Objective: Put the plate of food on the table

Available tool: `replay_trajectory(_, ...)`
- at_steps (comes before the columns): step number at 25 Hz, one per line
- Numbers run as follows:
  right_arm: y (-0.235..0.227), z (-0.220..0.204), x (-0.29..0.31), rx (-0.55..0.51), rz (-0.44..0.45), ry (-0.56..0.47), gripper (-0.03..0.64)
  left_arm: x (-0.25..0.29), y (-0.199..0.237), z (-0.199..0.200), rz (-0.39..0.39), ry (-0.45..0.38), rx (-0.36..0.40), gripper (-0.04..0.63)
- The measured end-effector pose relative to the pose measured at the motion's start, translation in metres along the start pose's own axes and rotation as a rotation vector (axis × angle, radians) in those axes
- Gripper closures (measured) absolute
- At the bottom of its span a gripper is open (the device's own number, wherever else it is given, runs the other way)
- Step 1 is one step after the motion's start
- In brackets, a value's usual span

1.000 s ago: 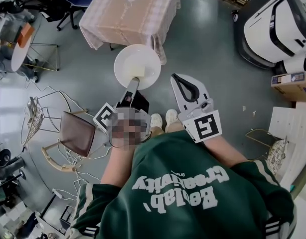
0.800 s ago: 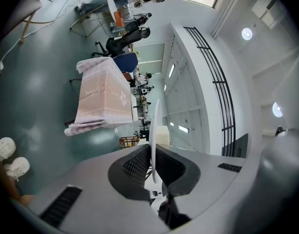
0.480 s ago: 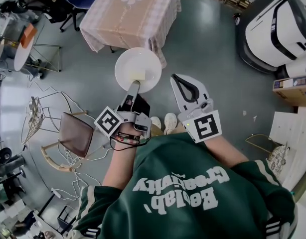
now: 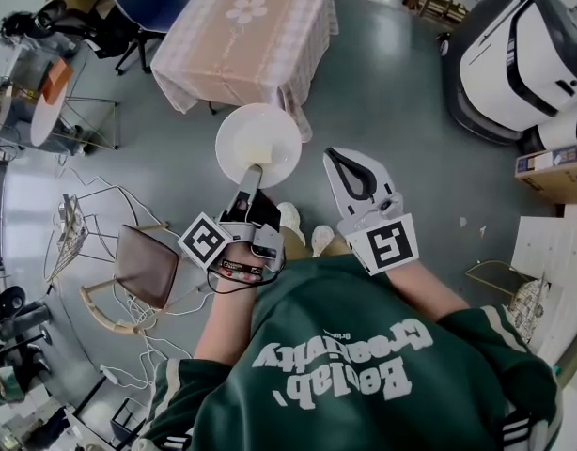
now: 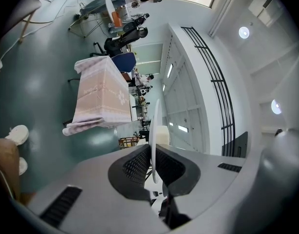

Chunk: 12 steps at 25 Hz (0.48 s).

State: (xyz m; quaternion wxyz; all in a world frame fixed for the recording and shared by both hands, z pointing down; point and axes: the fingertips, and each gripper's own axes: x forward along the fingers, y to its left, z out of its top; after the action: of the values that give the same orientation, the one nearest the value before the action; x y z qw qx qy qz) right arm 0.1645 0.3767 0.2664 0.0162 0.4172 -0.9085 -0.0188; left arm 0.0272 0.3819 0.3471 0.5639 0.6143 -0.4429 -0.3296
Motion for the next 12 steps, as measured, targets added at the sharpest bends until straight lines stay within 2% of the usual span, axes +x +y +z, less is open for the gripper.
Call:
replay_trajectory(7, 0.000, -0.002, 0.017, -0.012, 0.026, -0.005, 0.601, 0.007, 0.010, 0.010, 0.000, 0.000, -0.016, 0.568)
replay_trajectory(12, -0.013, -0.010, 0.040, -0.029, 0.013, -0.005, 0.601, 0.032, 0.021, 0.029, -0.024, -0.001, -0.026, 0.568)
